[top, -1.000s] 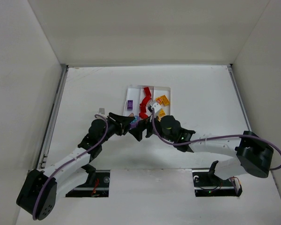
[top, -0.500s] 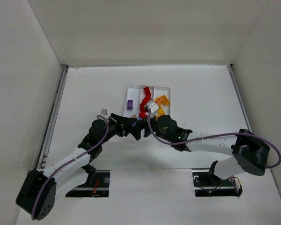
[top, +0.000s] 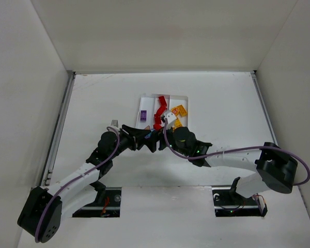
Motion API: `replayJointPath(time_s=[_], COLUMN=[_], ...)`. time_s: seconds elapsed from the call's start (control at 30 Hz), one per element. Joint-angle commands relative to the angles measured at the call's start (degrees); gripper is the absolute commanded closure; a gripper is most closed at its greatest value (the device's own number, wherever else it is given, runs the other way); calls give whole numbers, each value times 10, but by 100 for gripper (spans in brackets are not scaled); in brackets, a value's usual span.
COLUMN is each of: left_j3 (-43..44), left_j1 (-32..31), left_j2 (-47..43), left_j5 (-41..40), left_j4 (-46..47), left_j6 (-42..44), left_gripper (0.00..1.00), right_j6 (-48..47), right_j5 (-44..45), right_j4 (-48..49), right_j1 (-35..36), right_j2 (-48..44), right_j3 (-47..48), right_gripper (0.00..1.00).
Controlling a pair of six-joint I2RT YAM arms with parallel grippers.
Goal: Sort the legos into containers by color
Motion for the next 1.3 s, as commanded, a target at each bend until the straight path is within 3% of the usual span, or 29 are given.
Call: replayJointPath(time_s=[0.0, 0.07, 0.2, 0.27, 0.47, 0.67, 0.77, 1.27], left_j3=[13, 14, 14, 13, 11, 9, 14, 21], left_j1=[-7, -7, -9, -10, -5, 11, 17, 32], left_j2=[0, 1, 5, 7, 3, -8, -13, -22], left_j5=[18, 20, 22, 24, 26, 26, 27, 24], left_j4=[24, 24, 24, 24, 22, 11, -5, -31], left_j6=[-10, -9, -9, -8, -7, 1, 17, 45], left_gripper=[83, 83, 83, 83, 80, 55, 50, 61], right_j6=[-10, -9, -9, -7, -4, 8, 15, 26], right_j5=[11, 9, 14, 18, 20, 16, 6, -2], right_j4=[38, 39, 42, 44, 48, 48, 47, 41], right_j1=[3, 3, 3, 3, 2, -4, -9, -14], right_j2=[-11, -12, -14, -13, -13, -32, -35, -32], right_j3=[15, 14, 14, 14, 14, 2, -3, -18], right_gripper=[28, 36, 23, 23, 46, 48, 48, 48])
